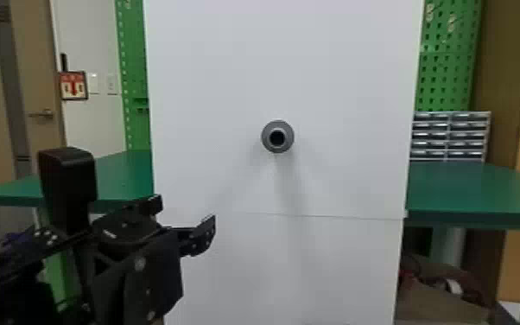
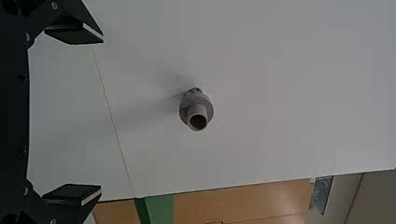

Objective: Hold the wheel and insert it

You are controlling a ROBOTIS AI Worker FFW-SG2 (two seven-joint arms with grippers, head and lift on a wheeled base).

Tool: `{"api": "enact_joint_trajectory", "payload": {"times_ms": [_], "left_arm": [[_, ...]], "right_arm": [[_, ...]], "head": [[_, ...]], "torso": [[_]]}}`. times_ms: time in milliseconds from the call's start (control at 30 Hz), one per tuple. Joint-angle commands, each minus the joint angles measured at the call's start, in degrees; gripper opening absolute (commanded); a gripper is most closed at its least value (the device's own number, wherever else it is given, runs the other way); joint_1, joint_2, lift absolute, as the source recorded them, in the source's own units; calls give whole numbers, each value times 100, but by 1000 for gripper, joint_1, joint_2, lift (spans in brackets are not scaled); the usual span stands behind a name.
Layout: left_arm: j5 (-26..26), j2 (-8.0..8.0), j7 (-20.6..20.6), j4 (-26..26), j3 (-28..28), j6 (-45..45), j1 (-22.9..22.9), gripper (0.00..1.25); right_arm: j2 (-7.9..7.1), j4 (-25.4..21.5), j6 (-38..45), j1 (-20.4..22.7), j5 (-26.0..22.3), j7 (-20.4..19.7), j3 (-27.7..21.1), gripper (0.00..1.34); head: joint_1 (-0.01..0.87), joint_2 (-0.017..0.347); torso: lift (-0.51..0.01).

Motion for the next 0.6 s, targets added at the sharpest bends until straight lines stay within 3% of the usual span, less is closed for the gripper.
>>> {"api": "enact_joint_trajectory", "payload": {"times_ms": [0,567], "left_arm": [[42,27,-1,-1,63,2,24,1103],[-81,27,-1,-1,124,2,94,1103]], "right_arm": [[-3,-15,0,13,0,0,-16,198],[-38,-332,237,-84,0,0,-51,198]], "head": [[179,101],[179,101]], "torso": [[-493],[-493]]}}
